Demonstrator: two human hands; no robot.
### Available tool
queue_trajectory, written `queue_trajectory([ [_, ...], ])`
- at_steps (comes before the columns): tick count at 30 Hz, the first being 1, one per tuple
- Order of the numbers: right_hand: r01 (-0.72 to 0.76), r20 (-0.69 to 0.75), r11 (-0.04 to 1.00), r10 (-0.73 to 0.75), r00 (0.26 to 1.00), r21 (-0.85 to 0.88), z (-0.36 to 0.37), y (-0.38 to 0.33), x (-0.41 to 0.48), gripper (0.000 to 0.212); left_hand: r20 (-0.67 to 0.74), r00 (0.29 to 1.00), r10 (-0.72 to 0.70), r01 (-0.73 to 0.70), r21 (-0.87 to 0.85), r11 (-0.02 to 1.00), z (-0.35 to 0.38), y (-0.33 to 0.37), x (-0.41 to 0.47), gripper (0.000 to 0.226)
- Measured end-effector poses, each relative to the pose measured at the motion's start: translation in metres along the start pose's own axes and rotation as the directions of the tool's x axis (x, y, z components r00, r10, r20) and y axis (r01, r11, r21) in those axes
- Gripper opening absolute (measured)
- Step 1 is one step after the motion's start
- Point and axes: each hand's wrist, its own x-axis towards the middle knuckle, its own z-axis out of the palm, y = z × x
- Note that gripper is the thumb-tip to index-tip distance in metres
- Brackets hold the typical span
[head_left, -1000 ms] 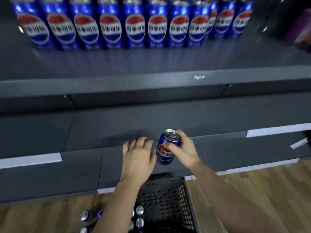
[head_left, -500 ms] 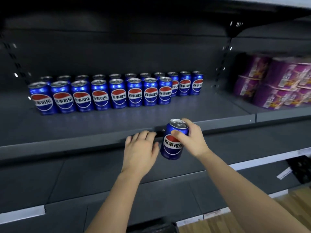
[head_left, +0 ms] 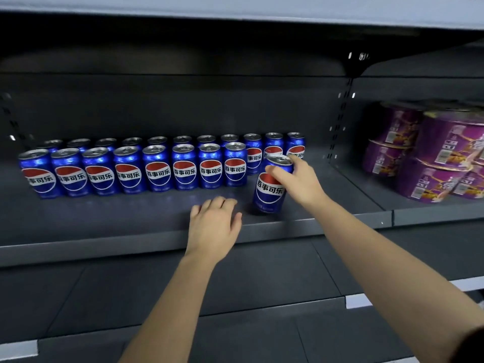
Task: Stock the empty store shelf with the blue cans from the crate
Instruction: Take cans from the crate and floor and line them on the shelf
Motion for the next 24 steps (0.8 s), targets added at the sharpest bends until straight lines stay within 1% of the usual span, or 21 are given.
queue_trajectory([
  [3, -0.003, 0.066, 1.000, 0.003, 0.998, 0.002, -0.003, 0.013, 0.014, 0.025, 0.007, 1.000, -0.029, 0.029, 0.015, 0.999, 0.009, 0.007, 0.008, 0.037],
  [5, 0.010, 0.099, 1.000, -0.009, 0.995, -0.011, -0.002, 0.023, 0.021, 0.034, 0.009, 0.999, -0.045, 0.045, 0.025, 0.999, 0.013, 0.011, 0.014, 0.037],
  [7, 0.009, 0.115, 1.000, -0.010, 0.993, 0.004, -0.001, 0.032, 0.028, 0.042, 0.022, 0.998, -0.058, 0.057, 0.041, 0.998, 0.018, 0.014, 0.020, 0.038],
  [11, 0.004, 0.130, 1.000, -0.007, 0.992, 0.020, 0.001, 0.040, 0.037, 0.045, 0.045, 0.996, -0.080, 0.077, 0.068, 0.995, 0.028, 0.018, 0.029, 0.038],
  [14, -0.007, 0.189, 0.996, -0.010, 0.982, 0.093, 0.002, 0.045, 0.037, 0.049, 0.061, 0.994, -0.094, 0.089, 0.078, 0.993, 0.034, 0.018, 0.035, 0.038],
  [15, -0.004, 0.216, 0.995, -0.018, 0.976, 0.103, 0.002, 0.048, 0.035, 0.056, 0.062, 0.994, -0.094, 0.090, 0.073, 0.993, 0.035, 0.018, 0.037, 0.038],
  [17, 0.008, 0.268, 0.998, -0.024, 0.963, 0.060, 0.006, 0.055, 0.032, 0.076, 0.062, 0.994, -0.091, 0.087, 0.062, 0.994, 0.037, 0.017, 0.041, 0.038],
  [19, 0.008, 0.281, 1.000, -0.011, 0.960, 0.012, 0.011, 0.063, 0.036, 0.087, 0.071, 0.994, -0.086, 0.082, 0.057, 0.995, 0.038, 0.015, 0.043, 0.039],
  [21, -0.004, 0.268, 1.000, 0.009, 0.963, -0.023, 0.016, 0.065, 0.044, 0.086, 0.061, 0.995, -0.077, 0.074, 0.052, 0.996, 0.039, 0.014, 0.044, 0.042],
  [24, -0.036, 0.232, 0.999, 0.043, 0.972, -0.031, 0.022, 0.063, 0.055, 0.078, -0.014, 0.994, -0.106, 0.106, 0.001, 0.994, 0.038, 0.013, 0.045, 0.056],
])
